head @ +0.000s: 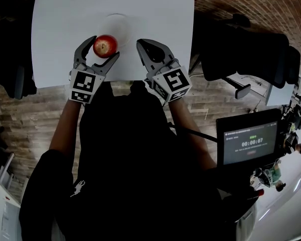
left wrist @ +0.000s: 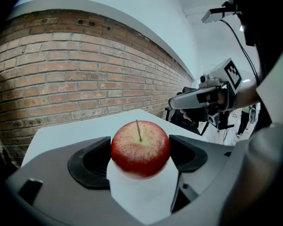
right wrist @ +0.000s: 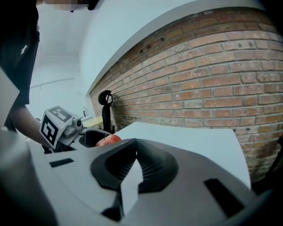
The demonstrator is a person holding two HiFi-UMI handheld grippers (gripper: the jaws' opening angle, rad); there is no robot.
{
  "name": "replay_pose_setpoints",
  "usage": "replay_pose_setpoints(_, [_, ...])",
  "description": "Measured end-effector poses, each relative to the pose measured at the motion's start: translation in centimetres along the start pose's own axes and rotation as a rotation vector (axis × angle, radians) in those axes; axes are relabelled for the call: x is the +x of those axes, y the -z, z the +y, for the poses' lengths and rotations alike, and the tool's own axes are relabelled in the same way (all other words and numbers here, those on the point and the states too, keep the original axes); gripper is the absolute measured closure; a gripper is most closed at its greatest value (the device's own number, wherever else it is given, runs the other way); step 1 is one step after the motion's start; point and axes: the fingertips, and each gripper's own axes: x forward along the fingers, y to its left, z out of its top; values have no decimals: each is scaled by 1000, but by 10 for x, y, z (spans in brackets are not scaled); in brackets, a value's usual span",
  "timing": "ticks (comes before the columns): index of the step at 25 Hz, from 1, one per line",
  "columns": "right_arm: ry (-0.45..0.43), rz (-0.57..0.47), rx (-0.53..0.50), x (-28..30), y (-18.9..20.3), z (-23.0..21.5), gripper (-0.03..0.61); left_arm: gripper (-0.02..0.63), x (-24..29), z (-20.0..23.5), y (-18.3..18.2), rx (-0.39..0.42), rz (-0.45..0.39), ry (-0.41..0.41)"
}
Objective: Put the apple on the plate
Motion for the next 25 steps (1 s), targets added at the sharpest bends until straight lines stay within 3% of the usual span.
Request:
replay_pose_setpoints(12, [-4,46,4,11,24,-13,574,222,27,13,23,12,39,-13])
replay_pose_setpoints(25, [7,55,15,10,24,-16,574,222,50,15,32,28,73,-15])
